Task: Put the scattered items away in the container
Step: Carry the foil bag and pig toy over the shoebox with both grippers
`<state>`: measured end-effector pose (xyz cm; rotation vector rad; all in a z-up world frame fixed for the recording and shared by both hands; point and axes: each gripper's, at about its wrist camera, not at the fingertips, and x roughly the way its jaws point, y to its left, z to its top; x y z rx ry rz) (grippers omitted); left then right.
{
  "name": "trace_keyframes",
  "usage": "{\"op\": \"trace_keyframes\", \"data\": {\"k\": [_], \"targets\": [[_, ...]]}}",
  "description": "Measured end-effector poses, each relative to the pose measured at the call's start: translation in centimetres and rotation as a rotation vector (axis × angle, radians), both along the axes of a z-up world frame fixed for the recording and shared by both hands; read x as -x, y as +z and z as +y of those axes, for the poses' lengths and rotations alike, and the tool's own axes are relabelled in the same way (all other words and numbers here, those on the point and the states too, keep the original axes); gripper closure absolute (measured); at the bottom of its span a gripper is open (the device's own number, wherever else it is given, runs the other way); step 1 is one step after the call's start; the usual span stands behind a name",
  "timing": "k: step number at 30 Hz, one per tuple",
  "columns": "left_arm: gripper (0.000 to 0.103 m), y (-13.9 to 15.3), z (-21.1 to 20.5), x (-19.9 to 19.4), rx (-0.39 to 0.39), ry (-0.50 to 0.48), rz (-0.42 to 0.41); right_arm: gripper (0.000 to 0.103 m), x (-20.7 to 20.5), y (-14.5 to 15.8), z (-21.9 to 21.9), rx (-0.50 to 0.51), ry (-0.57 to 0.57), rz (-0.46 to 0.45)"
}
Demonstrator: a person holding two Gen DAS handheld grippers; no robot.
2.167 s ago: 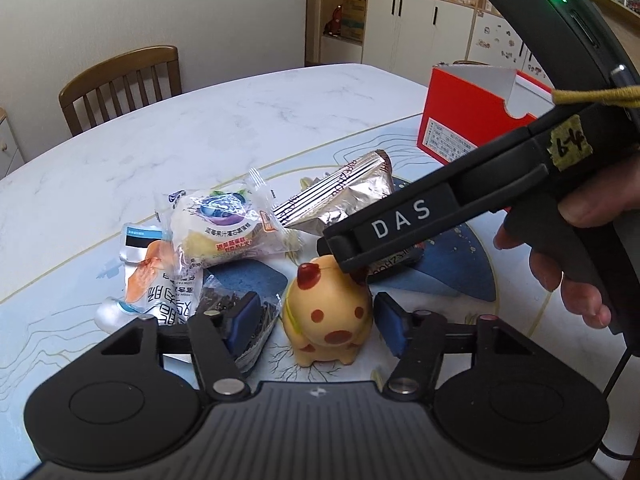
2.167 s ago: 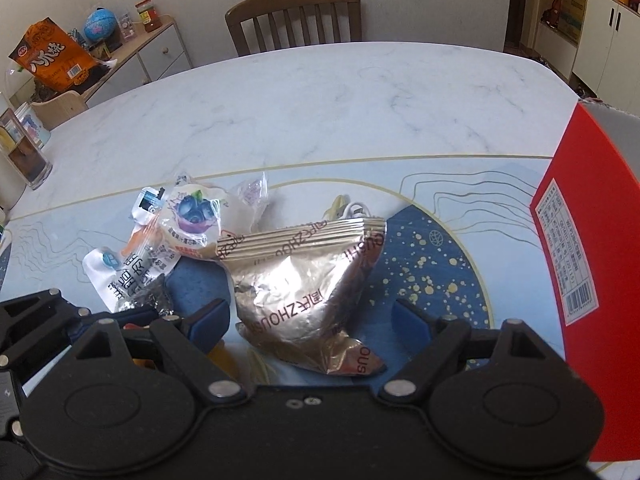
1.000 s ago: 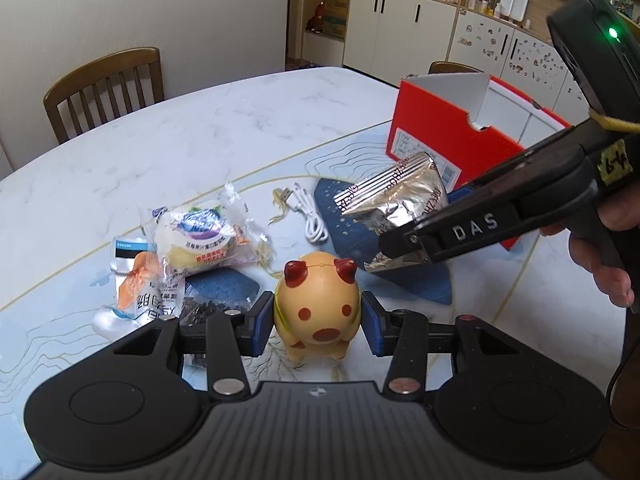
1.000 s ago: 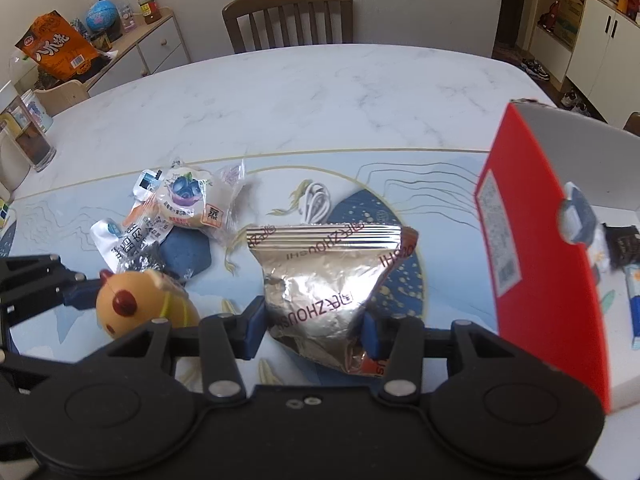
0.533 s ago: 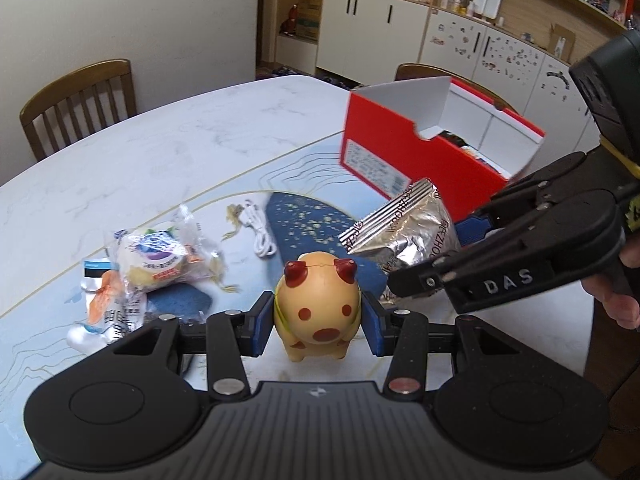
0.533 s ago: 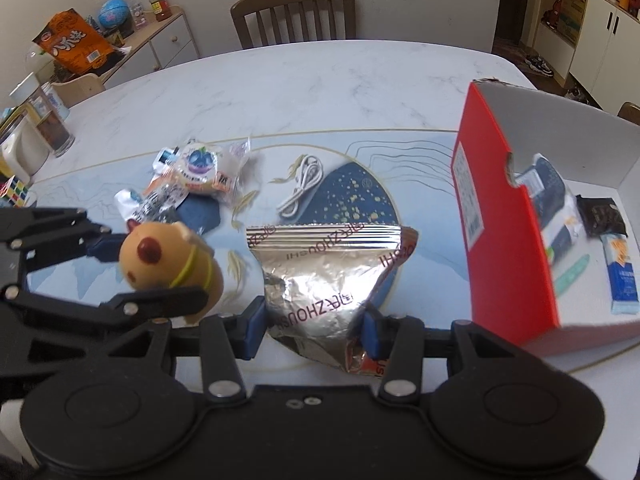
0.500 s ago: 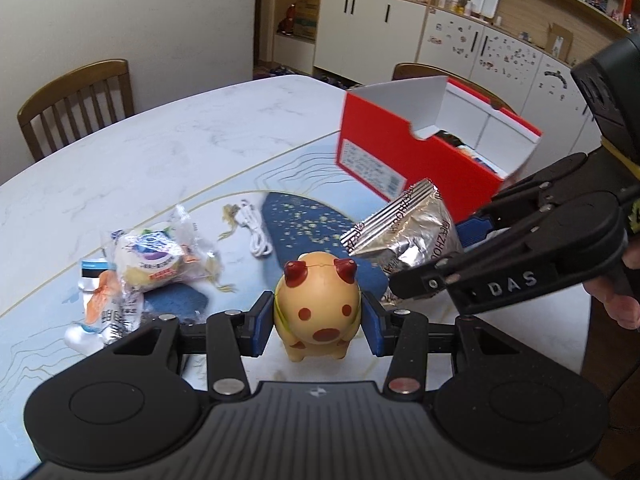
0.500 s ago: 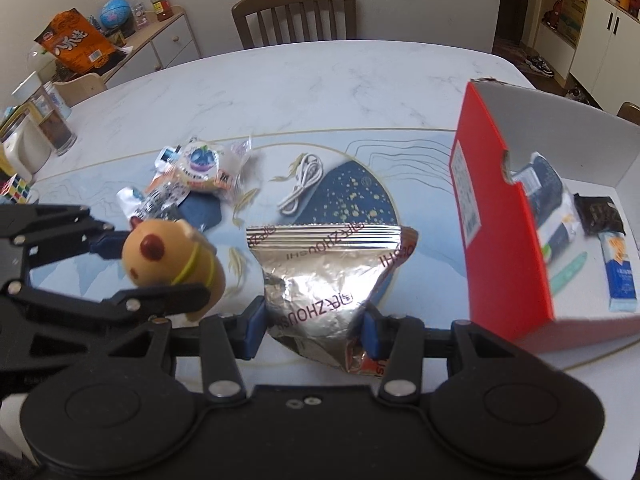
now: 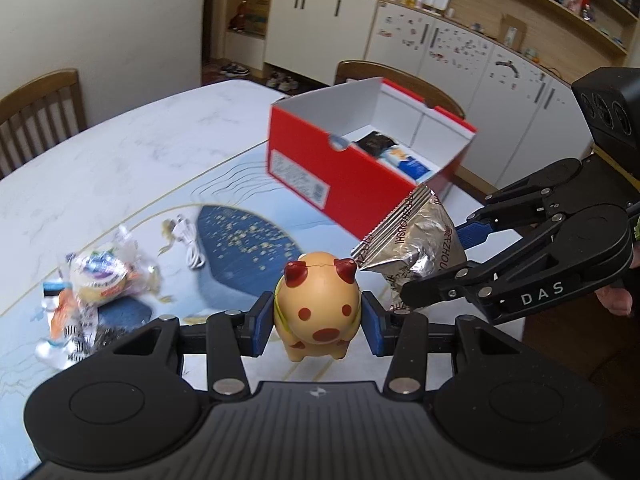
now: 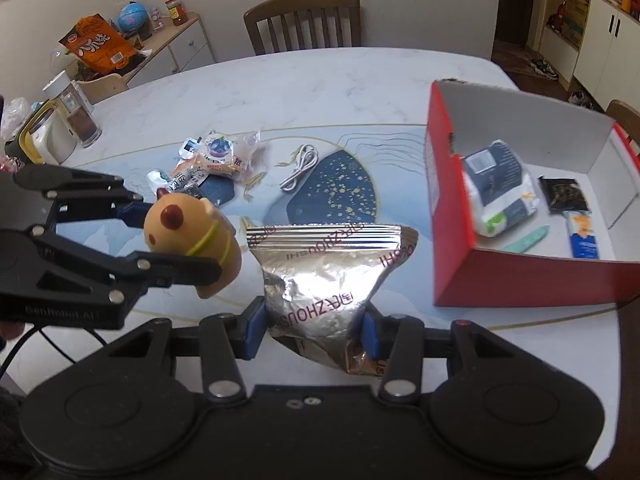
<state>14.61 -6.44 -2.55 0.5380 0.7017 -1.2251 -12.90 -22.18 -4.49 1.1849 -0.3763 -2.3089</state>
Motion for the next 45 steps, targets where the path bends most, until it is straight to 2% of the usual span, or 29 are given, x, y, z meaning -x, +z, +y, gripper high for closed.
{"op": "trace_keyframes", "data": {"k": [12,21,30,45], "targets": [[0.059,2.9,-3.2,2.6,-0.005,-0.126,-0.017,0.058,-1.2,0.9,5.2,-0.042,-0.045,0.002],[0.059,4.2,-6.7,3.4,0.014,-0.153,-0.035,0.058,-0.4,1.0,9.2,-0.062,-0.050,-0.006],[0.059,5.1,-11.7,4.4,0.030,-0.178,-0.054,0.058,2.0,0.3,13.8,-0.053,-0.039,-0.035],[0.059,4.9,-20.4,3.9,0.036,-0.156,-0.068,0.058,7.2,-1.2,19.6,-0.112,-0.008,-0.027]]}}
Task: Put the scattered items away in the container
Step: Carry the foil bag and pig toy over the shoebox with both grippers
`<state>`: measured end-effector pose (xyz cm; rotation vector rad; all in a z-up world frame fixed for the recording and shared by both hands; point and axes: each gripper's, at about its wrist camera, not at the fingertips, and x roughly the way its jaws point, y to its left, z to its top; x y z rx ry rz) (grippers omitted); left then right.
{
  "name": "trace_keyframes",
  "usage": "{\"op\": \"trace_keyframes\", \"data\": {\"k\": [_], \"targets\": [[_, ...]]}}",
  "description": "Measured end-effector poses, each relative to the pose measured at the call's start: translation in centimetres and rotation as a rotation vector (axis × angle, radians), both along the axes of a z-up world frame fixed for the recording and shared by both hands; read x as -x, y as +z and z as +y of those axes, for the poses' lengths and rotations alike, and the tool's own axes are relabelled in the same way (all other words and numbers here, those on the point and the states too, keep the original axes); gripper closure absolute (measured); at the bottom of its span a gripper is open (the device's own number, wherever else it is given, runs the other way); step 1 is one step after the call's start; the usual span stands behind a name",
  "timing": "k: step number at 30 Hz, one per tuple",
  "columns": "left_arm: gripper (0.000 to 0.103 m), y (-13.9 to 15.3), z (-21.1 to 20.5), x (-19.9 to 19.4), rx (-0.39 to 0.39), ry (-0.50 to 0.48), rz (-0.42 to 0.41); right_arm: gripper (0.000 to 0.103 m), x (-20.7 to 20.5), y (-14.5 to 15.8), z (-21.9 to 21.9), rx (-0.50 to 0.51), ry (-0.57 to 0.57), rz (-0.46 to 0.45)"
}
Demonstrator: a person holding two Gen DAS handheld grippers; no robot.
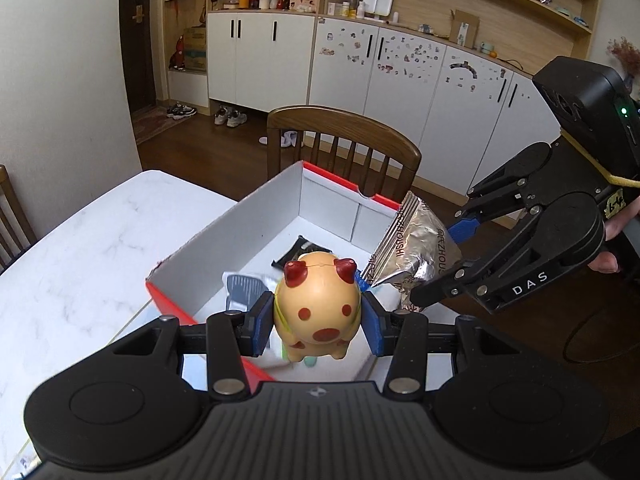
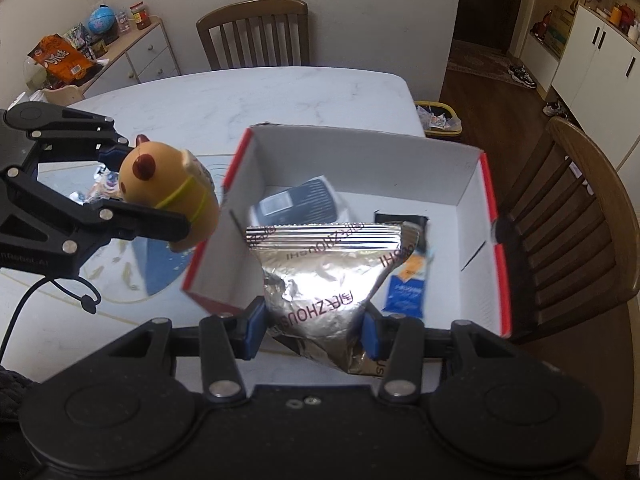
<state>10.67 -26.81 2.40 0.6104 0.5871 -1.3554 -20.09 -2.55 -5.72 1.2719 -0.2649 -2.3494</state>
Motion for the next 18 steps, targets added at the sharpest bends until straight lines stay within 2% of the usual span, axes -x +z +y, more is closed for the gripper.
{"op": "trace_keyframes", "data": {"k": [7,18], "targets": [[0.059,-0.6,-3.0,-0.6,-0.016,0.014,0.000,0.058,2.2,-1.0,1.9,-0.019,-0.009,-0.006],[0.059,-2.9,-7.5,-1.4,-0.091,0.012,0.013,0.058,6.0,-3.8,3.6,-0.056,-0.002,-0.045]]}}
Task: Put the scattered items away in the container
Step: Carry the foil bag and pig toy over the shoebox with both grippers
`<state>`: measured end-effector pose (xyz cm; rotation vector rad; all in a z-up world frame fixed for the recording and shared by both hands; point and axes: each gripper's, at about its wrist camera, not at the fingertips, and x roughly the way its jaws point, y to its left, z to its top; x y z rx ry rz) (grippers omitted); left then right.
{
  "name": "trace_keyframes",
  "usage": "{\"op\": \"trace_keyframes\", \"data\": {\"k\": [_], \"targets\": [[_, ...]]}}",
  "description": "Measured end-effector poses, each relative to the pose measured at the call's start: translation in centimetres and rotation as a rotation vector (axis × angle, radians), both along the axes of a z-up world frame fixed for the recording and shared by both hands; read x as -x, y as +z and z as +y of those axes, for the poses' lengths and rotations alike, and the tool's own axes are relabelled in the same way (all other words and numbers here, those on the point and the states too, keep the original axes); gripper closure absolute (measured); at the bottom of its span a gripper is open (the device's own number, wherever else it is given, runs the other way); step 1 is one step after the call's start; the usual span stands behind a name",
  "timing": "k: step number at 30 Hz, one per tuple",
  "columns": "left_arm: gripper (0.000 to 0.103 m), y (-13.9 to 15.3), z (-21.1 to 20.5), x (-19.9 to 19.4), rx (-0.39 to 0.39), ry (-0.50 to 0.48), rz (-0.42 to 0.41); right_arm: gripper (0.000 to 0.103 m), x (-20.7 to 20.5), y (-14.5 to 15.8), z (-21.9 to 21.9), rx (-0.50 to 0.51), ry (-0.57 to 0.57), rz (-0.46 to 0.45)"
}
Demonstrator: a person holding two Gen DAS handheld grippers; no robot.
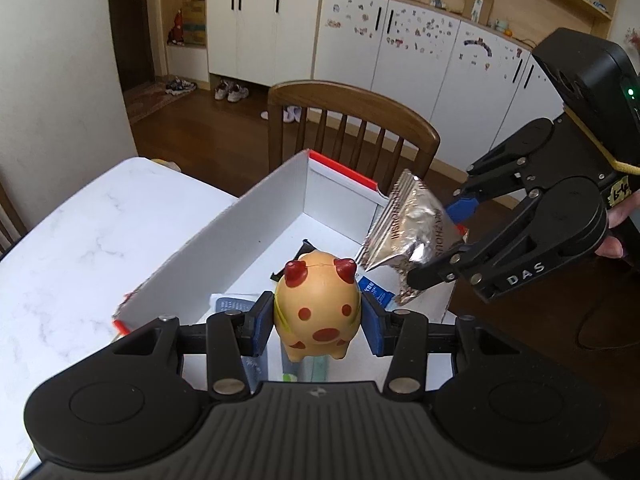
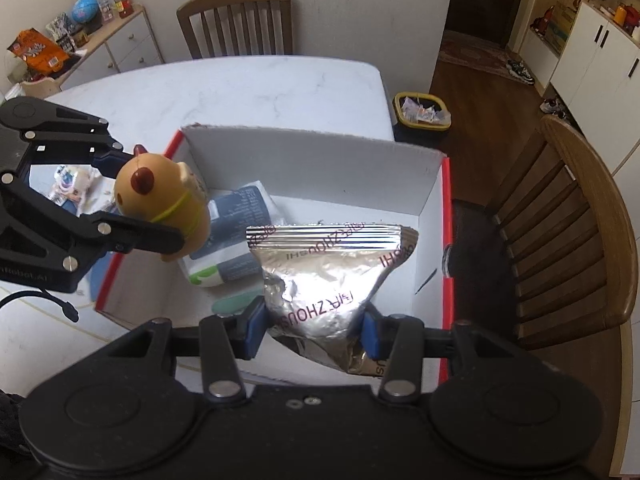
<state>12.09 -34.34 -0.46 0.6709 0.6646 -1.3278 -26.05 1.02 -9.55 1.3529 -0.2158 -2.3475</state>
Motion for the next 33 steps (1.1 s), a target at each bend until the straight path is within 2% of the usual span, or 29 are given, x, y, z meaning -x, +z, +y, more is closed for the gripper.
{"op": "trace_keyframes", "data": {"k": [8,21,33], "targets": [[0.059,-2.7,-2.4,-0.2,-0.066,-0.009,0.032,0.058,1.9,-2.8,-0.5,-0.024,0.028,-0.053],[0.059,-5.3,-4.2,-0.6,-0.153,-0.018,0.064,0.058,3.3,-6.2,-1.0,-0.071,0.065,-0.140],[0.059,-7.8,-5.2,0.1,-0.236,-0.058,0.075,0.058,4.1,-8.0,-2.5,-0.133,0.101,-0.175]]}}
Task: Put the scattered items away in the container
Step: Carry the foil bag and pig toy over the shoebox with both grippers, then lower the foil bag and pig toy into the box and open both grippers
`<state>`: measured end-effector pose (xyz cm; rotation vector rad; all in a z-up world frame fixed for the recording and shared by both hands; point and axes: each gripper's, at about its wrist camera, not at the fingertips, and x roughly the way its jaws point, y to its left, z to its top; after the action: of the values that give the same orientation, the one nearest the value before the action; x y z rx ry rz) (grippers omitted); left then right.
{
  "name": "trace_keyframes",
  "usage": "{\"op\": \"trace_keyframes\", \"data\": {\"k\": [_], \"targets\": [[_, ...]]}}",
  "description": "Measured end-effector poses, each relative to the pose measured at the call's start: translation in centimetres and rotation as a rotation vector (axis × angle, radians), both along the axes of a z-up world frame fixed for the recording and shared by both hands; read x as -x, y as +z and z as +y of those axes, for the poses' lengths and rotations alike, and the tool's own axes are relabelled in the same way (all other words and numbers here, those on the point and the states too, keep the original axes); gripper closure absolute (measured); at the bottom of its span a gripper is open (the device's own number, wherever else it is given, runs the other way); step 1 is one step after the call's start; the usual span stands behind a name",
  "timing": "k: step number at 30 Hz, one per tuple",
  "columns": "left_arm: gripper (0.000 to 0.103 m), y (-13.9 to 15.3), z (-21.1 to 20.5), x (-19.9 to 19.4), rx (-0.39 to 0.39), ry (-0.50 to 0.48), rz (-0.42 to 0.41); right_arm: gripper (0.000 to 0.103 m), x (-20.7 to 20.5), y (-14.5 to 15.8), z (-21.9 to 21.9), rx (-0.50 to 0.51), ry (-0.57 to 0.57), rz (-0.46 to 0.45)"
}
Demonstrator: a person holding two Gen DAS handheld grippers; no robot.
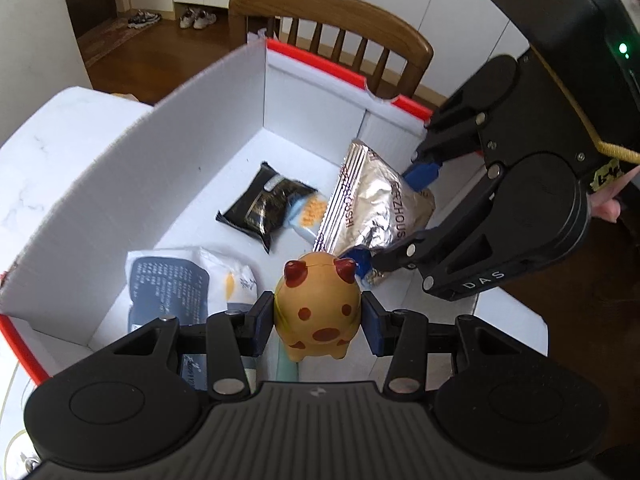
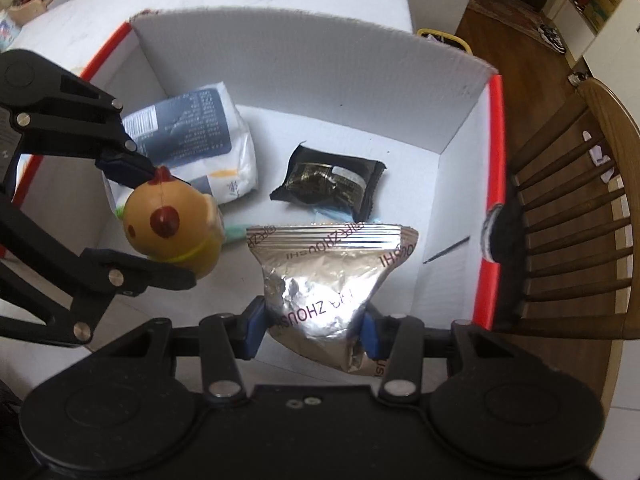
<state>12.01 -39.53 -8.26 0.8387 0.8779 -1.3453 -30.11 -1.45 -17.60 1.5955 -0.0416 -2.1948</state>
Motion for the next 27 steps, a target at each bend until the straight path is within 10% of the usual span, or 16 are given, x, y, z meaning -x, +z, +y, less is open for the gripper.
{"op": "trace_keyframes", "data": {"k": [27], "targets": [[0.056,-2.8,-1.2,-1.1,-0.087,0.019,0.064,0.053,0.2,-0.9,0.1,0.050,-0.082,-0.017]]}}
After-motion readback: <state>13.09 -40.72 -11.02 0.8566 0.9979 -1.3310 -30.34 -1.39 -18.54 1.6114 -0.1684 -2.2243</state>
